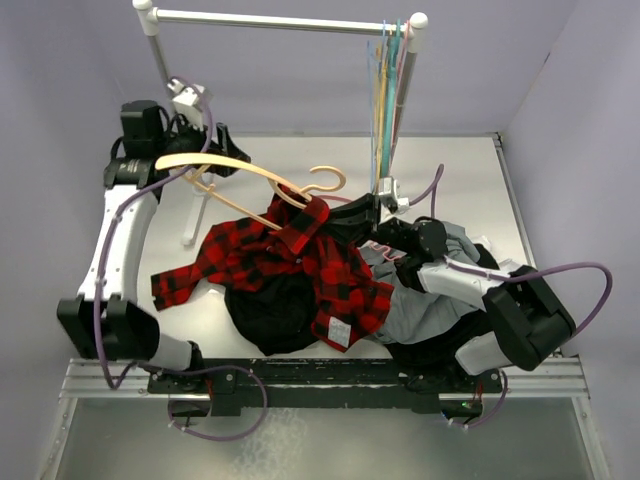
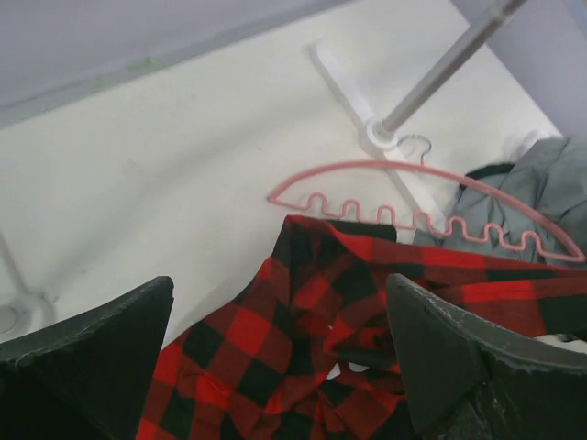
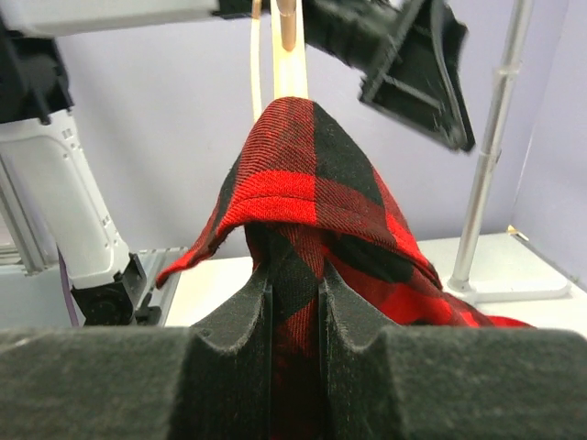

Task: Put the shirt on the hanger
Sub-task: Hang the shirt on the hanger.

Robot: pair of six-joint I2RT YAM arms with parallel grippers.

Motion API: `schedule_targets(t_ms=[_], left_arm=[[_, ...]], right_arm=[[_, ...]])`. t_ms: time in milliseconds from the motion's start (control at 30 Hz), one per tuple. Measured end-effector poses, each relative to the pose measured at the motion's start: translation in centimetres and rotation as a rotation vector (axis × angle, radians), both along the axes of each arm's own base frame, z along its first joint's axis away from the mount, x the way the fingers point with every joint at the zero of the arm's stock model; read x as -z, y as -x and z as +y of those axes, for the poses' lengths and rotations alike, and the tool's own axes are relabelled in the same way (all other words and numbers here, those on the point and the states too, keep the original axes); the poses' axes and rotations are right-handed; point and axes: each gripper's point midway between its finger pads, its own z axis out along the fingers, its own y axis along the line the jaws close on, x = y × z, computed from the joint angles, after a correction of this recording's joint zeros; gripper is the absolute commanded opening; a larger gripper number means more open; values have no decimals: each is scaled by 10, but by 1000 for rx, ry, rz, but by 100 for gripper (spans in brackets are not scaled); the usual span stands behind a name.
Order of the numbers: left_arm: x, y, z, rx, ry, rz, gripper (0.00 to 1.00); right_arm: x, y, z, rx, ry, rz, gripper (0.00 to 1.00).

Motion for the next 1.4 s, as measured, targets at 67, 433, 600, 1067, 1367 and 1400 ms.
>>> schedule_targets(t_ms=[67,433,600,1067,1367,1400], left_arm=[[-37,18,6,-75,12,-68,98],[20,60,-5,-58,90,48,74],[68,61,-15,-21,75,123,76],[81,72,-63,269,43,-42,71],[103,67,-71,349,39,-43,58],[106,67,-72,359,41,-40,51]], right_arm=[[-4,1,0,-4,-7,-13,0],[-14,-1,3,-19,-25,-32,0],[-12,-4,2,-18,-17,-5,0],[-16,-2,2,-31,-30,7,0],[-11,-7,3,-21,-26,34,0],[-11,-8,3,-21,-26,35,0]])
